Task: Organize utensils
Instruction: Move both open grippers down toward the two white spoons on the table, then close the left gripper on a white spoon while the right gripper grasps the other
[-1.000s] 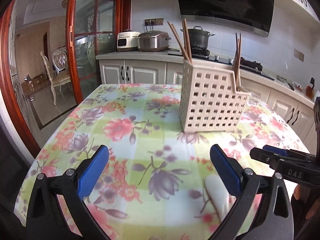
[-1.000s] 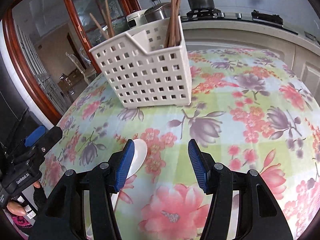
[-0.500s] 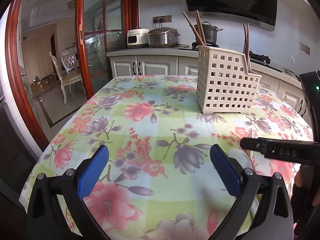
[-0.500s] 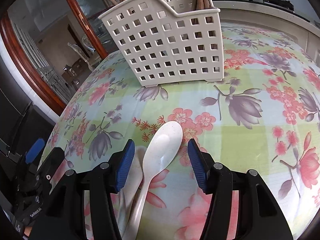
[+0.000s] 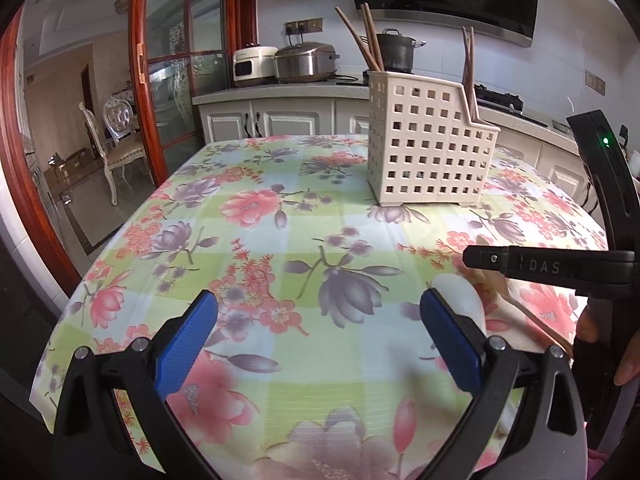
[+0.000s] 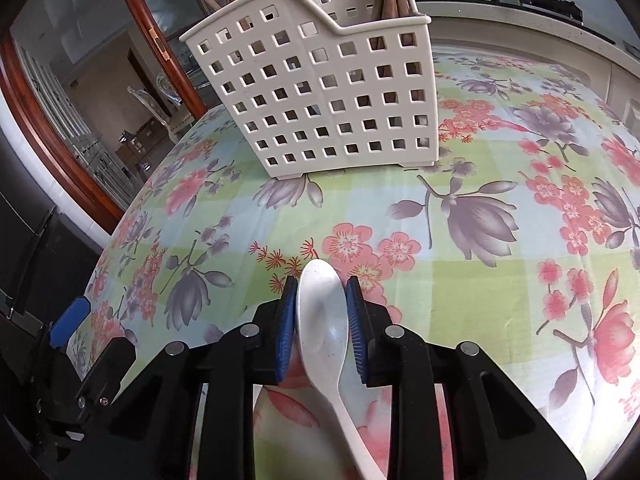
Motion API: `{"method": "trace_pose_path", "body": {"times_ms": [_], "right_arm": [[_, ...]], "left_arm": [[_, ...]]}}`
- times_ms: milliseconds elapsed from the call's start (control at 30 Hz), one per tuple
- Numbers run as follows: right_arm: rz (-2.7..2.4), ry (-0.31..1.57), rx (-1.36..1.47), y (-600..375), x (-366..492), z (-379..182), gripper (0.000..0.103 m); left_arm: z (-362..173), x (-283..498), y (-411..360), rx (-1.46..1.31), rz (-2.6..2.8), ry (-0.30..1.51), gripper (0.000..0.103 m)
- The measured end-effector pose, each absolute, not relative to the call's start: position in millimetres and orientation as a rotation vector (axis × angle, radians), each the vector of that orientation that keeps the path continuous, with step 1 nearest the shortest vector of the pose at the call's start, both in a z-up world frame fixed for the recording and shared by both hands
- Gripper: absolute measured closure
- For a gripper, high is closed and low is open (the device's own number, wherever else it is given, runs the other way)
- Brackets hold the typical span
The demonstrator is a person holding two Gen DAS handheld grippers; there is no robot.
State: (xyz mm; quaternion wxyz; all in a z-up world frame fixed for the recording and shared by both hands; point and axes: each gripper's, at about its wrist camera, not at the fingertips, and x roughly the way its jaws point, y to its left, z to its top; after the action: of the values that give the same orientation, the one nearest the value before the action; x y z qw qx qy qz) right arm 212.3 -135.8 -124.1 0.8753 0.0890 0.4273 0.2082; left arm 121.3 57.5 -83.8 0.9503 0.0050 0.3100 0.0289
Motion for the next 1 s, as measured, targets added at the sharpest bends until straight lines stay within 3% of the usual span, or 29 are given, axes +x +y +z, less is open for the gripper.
{"method": "trace_pose_path", "body": {"times_ms": [400,800,933,1000], "right_arm": [[0.362,0.854,0.257,-191,207,-119,0.078],[0.351,0.812,0.205,-201,199,-117,0.078],[0.351,0.81,0.206,-202,199,-117,0.078],[0.348,0.806,0.207,-202,198,-116,0.078]], "left_arm": [[-98,157,11,0.004,-0.084,0.803,0.006],[-113,193,-20,0.067,-0.084,0.914,0.04],[-111,191,-31,0.095,-0.123,0.907,0.066],[-111,188,-32,0.095,-0.135,0.904,0.067]]}}
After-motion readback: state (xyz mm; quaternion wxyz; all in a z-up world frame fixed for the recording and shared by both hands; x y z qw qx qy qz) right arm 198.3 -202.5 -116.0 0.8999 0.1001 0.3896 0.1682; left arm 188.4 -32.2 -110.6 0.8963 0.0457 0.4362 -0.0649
